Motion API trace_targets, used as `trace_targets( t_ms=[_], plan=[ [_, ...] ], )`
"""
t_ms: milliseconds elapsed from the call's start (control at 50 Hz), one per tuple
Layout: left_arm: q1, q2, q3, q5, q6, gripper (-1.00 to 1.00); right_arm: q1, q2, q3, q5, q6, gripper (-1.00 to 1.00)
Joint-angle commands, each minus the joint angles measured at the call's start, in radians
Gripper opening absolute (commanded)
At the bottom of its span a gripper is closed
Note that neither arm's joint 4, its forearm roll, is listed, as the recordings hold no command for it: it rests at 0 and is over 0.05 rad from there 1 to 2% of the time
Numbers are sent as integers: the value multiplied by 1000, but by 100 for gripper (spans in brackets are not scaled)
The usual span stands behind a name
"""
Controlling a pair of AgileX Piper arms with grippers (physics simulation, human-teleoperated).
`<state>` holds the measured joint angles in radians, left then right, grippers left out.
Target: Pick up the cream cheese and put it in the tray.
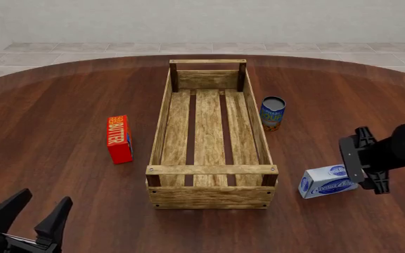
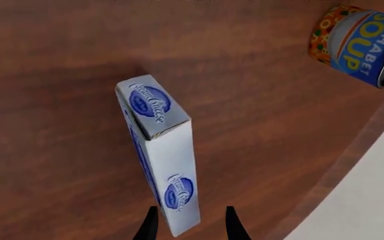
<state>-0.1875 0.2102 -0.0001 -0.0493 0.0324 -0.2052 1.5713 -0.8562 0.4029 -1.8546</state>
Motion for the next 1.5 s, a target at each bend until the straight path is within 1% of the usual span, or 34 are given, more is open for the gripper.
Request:
trace_targets(
  t_ms=[20, 480, 700, 760, 800, 880, 900, 1020, 1080, 1160, 1240, 1260, 1360, 1420, 1440, 1480, 1500],
  plan=[
    [-7, 16, 0, -9, 1, 100, 2, 30, -13, -9, 9, 100],
    [-8, 35, 0, -23, 1, 100, 20, 80, -35, 3, 54, 100],
    [-9, 40, 0, -25, 3, 100, 20, 95, -32, -11, 51, 100],
    [-11, 45, 0, -30, 2, 100, 31, 95, -36, -4, 61, 100],
    [-12, 45, 0, -30, 2, 100, 32, 90, -25, -7, 53, 100],
    [-13, 38, 0, -24, 2, 100, 45, 86, -16, -4, 58, 100],
    [-13, 38, 0, -23, 2, 100, 48, 85, -15, -4, 60, -100],
    [-13, 39, 0, -25, 2, 100, 56, 79, -19, 3, 67, -100],
    [-15, 39, 0, -26, 3, 100, 56, 68, -12, 15, 67, -100],
    [-15, 36, 0, -22, 2, 100, 64, 57, -19, 35, 84, -100],
    [-16, 36, 0, -23, 2, 100, 64, 43, -18, 47, 84, -100],
    [-17, 34, 0, -20, 2, 100, 67, 33, -26, 62, 97, -100],
    [-19, 36, 0, -23, 3, 100, 63, -2, -25, 96, 101, -100],
    [-20, 31, 0, -20, 2, 100, 73, -19, -48, 130, 130, -100],
    [-21, 31, 0, -20, 2, 100, 102, -20, -81, 166, 179, -100],
    [-23, 24, 0, -13, 3, 100, 144, -16, -131, 217, 255, -100],
    [-23, 23, 0, -13, 3, 100, 144, -16, -132, 217, 255, -100]
  ],
)
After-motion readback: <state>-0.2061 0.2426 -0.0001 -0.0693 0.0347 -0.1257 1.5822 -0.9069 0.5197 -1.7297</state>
